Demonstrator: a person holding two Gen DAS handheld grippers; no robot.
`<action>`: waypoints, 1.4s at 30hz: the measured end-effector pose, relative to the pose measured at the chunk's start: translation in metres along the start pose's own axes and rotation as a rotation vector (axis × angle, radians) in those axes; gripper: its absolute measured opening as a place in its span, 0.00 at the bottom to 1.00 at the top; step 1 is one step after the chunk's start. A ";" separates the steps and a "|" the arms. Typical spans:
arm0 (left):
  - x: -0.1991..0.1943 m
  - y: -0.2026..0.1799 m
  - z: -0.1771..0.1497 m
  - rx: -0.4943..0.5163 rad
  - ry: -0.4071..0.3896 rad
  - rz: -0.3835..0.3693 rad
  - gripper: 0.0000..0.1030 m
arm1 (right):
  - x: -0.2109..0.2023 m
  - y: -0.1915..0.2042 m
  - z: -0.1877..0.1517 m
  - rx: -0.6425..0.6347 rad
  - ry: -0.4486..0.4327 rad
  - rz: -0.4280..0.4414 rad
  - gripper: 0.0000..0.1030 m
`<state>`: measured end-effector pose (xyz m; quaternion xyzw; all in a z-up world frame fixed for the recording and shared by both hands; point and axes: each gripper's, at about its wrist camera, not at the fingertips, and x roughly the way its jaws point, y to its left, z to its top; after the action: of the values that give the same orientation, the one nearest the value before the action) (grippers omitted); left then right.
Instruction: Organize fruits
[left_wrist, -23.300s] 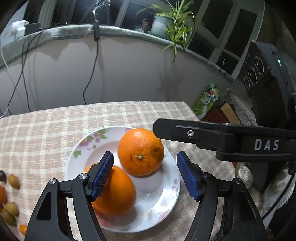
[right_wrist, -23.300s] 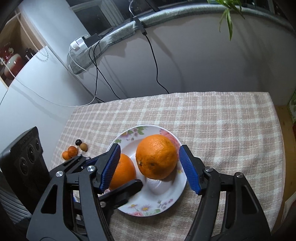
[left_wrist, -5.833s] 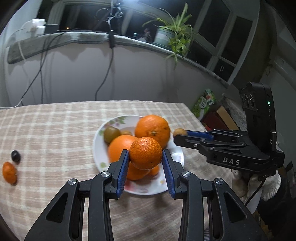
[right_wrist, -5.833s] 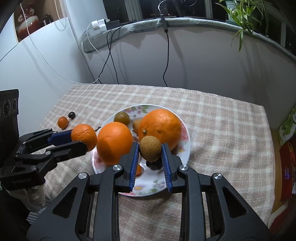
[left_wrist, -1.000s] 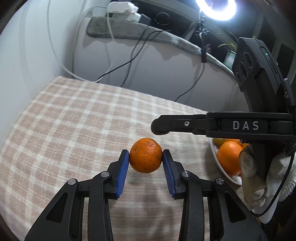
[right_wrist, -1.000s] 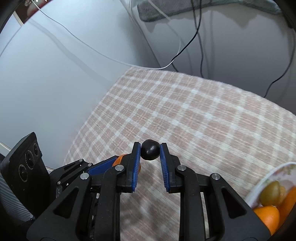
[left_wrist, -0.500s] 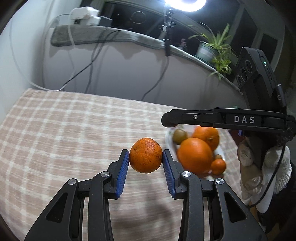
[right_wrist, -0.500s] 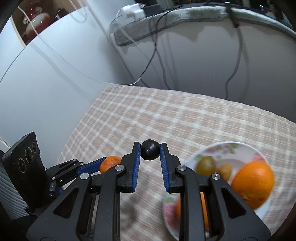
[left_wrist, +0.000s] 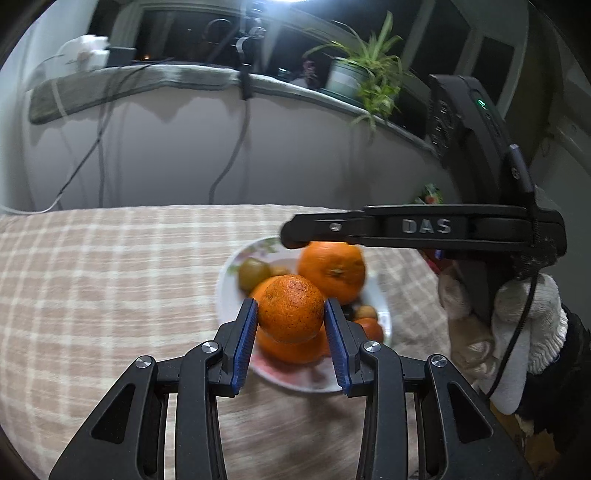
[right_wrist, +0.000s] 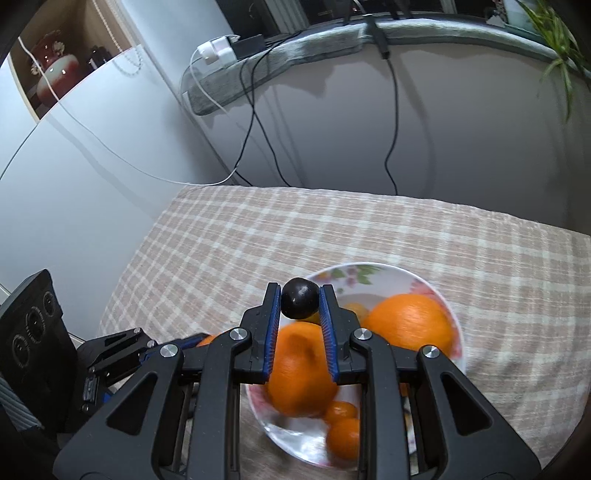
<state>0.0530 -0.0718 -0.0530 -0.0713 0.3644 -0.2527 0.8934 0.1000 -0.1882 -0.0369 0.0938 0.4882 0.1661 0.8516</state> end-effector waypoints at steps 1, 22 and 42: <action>0.003 -0.005 0.000 0.009 0.004 -0.006 0.34 | -0.001 -0.002 0.000 0.003 -0.001 -0.002 0.22; 0.035 -0.050 0.006 0.089 0.046 -0.037 0.35 | 0.004 -0.027 -0.001 0.028 0.010 0.010 0.22; 0.032 -0.033 0.007 0.054 0.036 -0.021 0.52 | -0.001 -0.027 -0.002 0.046 -0.016 0.017 0.46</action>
<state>0.0644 -0.1168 -0.0572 -0.0465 0.3726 -0.2732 0.8856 0.1028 -0.2139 -0.0457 0.1191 0.4842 0.1613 0.8517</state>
